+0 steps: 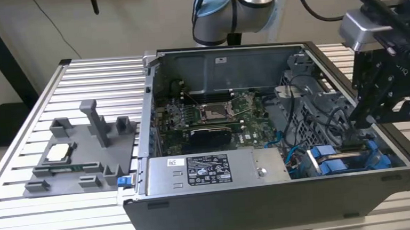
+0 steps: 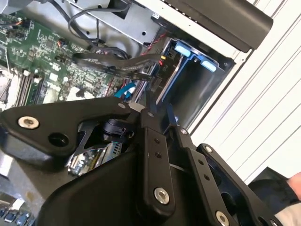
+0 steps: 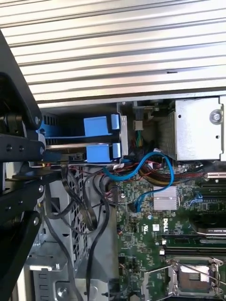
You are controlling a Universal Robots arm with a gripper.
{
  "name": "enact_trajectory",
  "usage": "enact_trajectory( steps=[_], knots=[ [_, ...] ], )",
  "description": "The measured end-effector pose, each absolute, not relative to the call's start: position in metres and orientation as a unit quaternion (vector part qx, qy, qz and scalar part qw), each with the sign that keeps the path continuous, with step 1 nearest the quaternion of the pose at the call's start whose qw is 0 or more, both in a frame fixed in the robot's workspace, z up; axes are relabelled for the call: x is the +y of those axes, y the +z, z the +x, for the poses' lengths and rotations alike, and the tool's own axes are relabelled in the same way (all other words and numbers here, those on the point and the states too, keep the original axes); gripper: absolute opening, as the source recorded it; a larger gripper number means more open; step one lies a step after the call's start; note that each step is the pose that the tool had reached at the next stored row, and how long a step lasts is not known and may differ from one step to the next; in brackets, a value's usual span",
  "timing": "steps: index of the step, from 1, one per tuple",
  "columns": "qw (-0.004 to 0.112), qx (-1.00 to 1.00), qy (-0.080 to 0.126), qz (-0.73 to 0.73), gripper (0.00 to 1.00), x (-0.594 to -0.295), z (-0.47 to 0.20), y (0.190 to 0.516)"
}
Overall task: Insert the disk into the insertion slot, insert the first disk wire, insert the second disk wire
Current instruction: 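Insert the second disk wire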
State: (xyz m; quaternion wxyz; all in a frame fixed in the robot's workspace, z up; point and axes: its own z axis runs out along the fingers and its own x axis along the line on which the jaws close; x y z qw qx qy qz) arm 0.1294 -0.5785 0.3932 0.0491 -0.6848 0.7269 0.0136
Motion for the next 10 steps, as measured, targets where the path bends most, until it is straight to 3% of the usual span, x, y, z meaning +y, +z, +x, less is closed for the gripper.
enact_trajectory(
  steps=[10],
  knots=[
    [0.048,0.727,0.014,-0.685,0.24,-0.5784,0.1294,0.4023]
  ],
)
